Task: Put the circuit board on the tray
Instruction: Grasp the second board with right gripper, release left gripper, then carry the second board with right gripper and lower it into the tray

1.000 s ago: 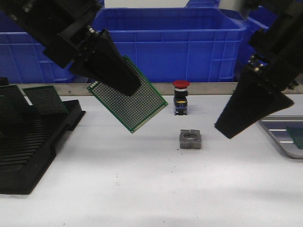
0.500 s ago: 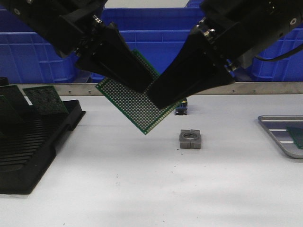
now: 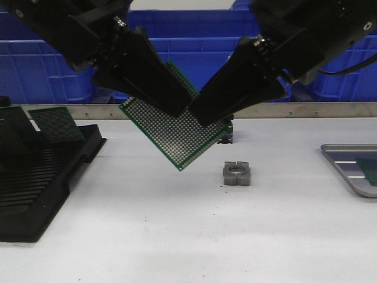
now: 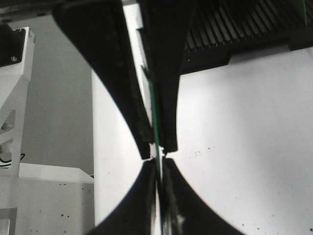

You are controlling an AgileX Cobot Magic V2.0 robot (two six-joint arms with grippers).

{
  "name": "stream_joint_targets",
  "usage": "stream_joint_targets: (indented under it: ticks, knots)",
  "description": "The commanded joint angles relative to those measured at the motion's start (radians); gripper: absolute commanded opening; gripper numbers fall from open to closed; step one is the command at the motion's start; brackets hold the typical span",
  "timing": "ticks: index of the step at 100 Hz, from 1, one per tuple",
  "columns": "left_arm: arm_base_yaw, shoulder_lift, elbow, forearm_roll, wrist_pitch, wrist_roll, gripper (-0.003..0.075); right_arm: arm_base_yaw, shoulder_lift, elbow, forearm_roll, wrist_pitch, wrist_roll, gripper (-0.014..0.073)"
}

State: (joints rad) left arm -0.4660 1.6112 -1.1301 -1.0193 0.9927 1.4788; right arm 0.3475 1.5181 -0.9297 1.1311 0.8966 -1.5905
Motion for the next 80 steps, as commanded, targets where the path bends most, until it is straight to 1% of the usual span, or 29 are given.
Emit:
stream_joint_targets:
  ticks: [1, 6, 8, 11, 13, 18, 20, 21, 25, 32, 38, 55, 66, 80]
  knots:
    - [-0.01, -0.037, -0.025, -0.085, 0.0, -0.01, 0.0013, 0.0, -0.039, -0.03, 0.069, 0.008, 0.011, -0.0067]
    - [-0.01, -0.037, -0.025, -0.085, 0.004, -0.01, 0.0076, 0.0, -0.039, -0.03, 0.069, 0.009, 0.012, -0.0067]
    - [-0.01, -0.037, -0.025, -0.085, 0.005, -0.01, 0.0114, 0.0, -0.039, -0.03, 0.069, 0.01, 0.012, -0.0067]
    - [-0.01, -0.037, -0.025, -0.085, 0.005, -0.01, 0.0188, 0.0, -0.039, -0.03, 0.069, 0.013, 0.015, -0.0067]
    - [-0.01, -0.037, -0.025, -0.085, 0.005, -0.01, 0.0221, 0.0, -0.039, -0.03, 0.069, 0.015, 0.016, -0.0067]
    - [-0.01, -0.037, -0.025, -0.085, 0.005, -0.01, 0.0362, 0.0, -0.039, -0.03, 0.069, 0.022, 0.032, -0.0067]
    - [-0.01, -0.037, -0.025, -0.085, 0.002, -0.01, 0.0395, 0.0, -0.039, -0.03, 0.069, 0.025, 0.037, -0.0067]
    - [-0.01, -0.037, -0.025, -0.085, -0.002, -0.01, 0.0428, 0.0, -0.039, -0.03, 0.068, 0.026, 0.04, -0.0067]
    - [-0.01, -0.037, -0.025, -0.085, -0.014, -0.01, 0.0513, 0.0, -0.039, -0.03, 0.064, 0.031, 0.065, -0.0067]
    - [-0.01, -0.037, -0.025, -0.085, -0.026, -0.01, 0.0596, 0.0, -0.039, -0.03, 0.036, 0.037, 0.103, -0.0067]
    - [-0.01, -0.037, -0.025, -0.085, -0.028, -0.01, 0.061, -0.001, -0.039, -0.03, -0.006, 0.037, 0.143, -0.0067]
    - [-0.01, -0.037, -0.025, -0.085, -0.035, -0.01, 0.061, -0.051, -0.039, -0.03, -0.141, 0.04, 0.35, -0.0067]
    - [-0.01, -0.037, -0.025, -0.085, -0.061, -0.01, 0.061, -0.134, -0.039, -0.03, -0.17, 0.04, 0.48, -0.0067]
    - [-0.01, -0.037, -0.025, -0.085, -0.061, -0.01, 0.061, -0.265, -0.039, -0.03, -0.17, 0.027, 0.567, -0.0067]
